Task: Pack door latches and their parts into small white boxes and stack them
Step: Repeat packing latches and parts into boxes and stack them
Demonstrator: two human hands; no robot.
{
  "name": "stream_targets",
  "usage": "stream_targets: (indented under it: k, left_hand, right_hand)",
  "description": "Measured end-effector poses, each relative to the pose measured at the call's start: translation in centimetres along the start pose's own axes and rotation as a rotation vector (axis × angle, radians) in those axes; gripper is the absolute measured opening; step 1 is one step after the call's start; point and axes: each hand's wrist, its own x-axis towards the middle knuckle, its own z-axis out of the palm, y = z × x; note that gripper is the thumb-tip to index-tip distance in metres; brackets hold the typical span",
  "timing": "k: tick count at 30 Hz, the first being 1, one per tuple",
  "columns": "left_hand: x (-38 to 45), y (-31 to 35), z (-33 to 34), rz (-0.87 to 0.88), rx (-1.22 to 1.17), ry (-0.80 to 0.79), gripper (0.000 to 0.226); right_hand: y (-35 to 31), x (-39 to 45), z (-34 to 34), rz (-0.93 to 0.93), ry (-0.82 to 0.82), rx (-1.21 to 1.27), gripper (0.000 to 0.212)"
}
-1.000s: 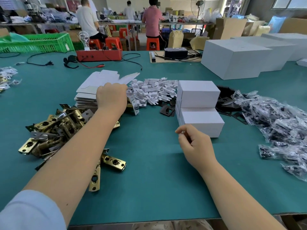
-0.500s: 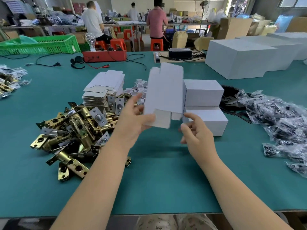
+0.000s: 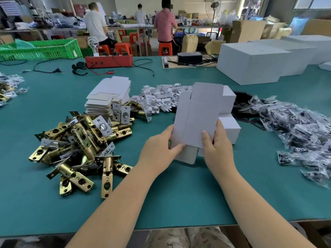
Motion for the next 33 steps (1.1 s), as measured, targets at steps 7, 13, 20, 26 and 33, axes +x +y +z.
stream_targets:
  k: [7, 13, 20, 26, 33]
  left_hand:
    - [-0.3, 0.0, 0.3, 0.011, -0.090, -0.097, 0.035]
    - [-0.4, 0.4, 0.3, -0.030, -0.324, -0.084, 0.030]
    - [0.0, 0.3, 0.8, -0.053, -0.137, -0.096, 0.042]
    - [0.0, 0.3, 0.7, -0.052, -0.081, -0.136, 0.046]
    - [-0.3, 0.6, 0.6, -0.056, -0.117, -0.177, 0.043]
  right_hand:
    - [-0.4, 0.0, 0.0, -0.004, -0.072, 0.036, 0.072]
    - [-0.3, 0.1, 0.4, -0.028, -0.126, 0.069, 0.082]
    - [-1.0, 0.0, -0.2, -0.040, -0.107, 0.256, 0.061]
    - [-1.2, 0.1, -0.1, 0.015, -0.069, 0.322, 0.054]
    - [-1.1, 0.3, -0.5, 0.228, -0.047, 0.516, 0.031]
